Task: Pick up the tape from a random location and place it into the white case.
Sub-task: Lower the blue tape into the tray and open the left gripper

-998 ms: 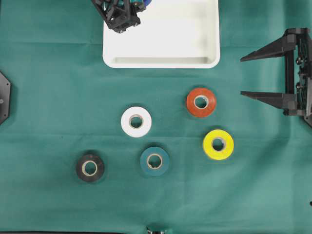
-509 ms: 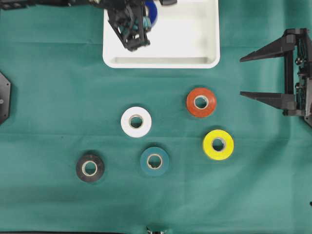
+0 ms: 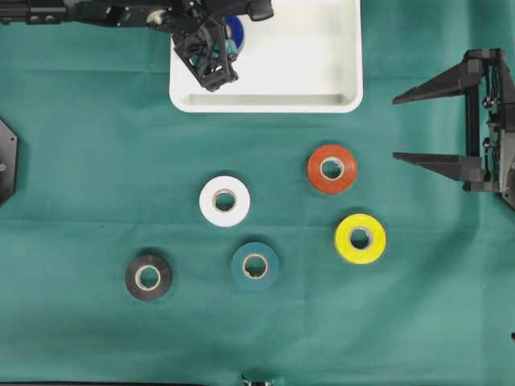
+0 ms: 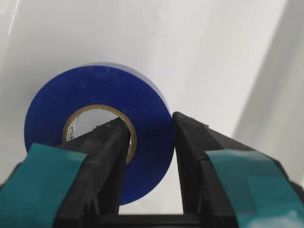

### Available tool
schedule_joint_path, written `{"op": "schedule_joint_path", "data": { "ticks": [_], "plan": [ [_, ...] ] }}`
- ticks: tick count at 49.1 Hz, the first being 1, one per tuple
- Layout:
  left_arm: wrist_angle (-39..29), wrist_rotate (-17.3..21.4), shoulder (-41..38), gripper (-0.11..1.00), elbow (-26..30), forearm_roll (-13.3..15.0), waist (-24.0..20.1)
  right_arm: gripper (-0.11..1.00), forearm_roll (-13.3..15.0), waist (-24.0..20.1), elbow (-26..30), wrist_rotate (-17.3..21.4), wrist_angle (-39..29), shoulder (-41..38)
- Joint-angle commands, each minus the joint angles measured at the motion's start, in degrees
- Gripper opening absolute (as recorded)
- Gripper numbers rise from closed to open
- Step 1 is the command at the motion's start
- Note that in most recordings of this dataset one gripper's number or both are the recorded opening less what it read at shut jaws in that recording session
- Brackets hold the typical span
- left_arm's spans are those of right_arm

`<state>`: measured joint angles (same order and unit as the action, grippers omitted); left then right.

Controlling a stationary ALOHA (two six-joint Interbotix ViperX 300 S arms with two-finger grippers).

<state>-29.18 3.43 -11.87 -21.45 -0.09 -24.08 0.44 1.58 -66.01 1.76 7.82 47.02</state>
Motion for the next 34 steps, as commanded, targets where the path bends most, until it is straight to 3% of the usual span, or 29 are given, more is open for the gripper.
{"op": "schedule_joint_path", "data": {
  "ticks": [1,30,34],
  "plan": [
    [1.1,0.2,0.4,0.25,0.4,0.0,0.0,0.92,0.0,0.1,1.2,-0.1,0.6,-0.1],
    [2.6,0.4,0.2,0.25,0.2,0.0,0.1,0.92,0.0,0.1,1.2,-0.1,0.6,-0.1],
    [2.7,0.4,0.3,0.36,0.1,0.0,0.1,0.92,0.0,0.1,1.2,-0.1,0.6,-0.1]
  ]
}}
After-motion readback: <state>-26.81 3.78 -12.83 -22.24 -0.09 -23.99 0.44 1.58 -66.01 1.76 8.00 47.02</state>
